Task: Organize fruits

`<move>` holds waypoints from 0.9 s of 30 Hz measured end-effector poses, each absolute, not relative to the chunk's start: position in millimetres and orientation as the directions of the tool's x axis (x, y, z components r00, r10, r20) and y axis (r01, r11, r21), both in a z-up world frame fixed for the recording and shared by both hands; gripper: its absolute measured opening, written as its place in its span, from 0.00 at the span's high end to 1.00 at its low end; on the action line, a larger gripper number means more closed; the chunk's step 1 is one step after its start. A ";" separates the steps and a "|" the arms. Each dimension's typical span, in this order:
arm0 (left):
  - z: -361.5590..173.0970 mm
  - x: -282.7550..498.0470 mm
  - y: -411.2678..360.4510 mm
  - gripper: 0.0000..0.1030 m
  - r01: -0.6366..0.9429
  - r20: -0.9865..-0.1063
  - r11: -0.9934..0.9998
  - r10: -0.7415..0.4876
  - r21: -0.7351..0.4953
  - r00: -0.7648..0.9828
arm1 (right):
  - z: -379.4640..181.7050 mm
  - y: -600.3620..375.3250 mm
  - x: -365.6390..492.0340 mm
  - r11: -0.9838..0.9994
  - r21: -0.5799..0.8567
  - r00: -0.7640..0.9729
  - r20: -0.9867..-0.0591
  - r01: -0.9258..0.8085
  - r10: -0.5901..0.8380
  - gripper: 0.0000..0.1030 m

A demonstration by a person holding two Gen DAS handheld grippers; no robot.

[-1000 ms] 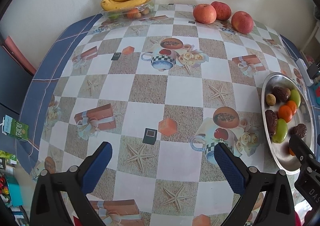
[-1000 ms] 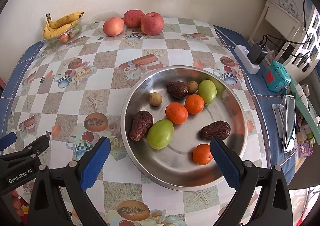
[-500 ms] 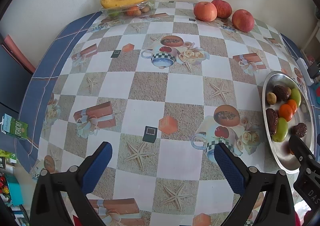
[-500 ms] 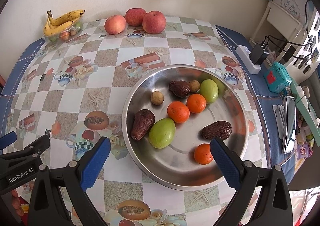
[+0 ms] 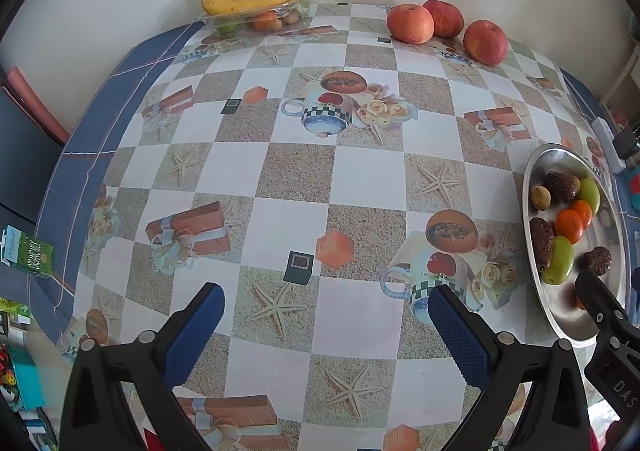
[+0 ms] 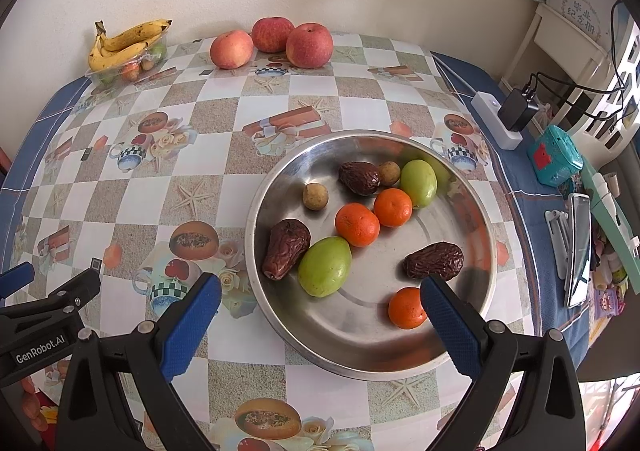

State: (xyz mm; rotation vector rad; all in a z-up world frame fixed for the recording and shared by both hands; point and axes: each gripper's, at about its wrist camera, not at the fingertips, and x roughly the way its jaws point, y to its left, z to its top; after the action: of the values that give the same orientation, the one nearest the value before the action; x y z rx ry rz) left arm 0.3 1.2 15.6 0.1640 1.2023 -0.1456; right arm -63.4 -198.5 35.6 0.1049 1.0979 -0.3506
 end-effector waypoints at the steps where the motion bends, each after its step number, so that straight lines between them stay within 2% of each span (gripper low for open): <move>1: 15.8 0.1 0.8 0.00 0.200 -0.935 0.979 -0.026 0.048 0.354 | 35.9 -198.5 -63.0 0.940 -0.089 0.407 -0.885 0.328 -0.226 0.03; 27: 14.7 1.5 2.5 0.00 0.195 -0.936 0.980 -0.025 0.047 0.350 | 35.8 -198.1 -63.1 0.941 -0.091 0.405 -0.886 0.326 -0.226 0.03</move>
State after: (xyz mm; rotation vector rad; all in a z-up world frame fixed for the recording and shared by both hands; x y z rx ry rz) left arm 1.5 2.5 14.7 0.1598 1.2058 -0.1435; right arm -63.1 -198.1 35.8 0.1020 1.1004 -0.3491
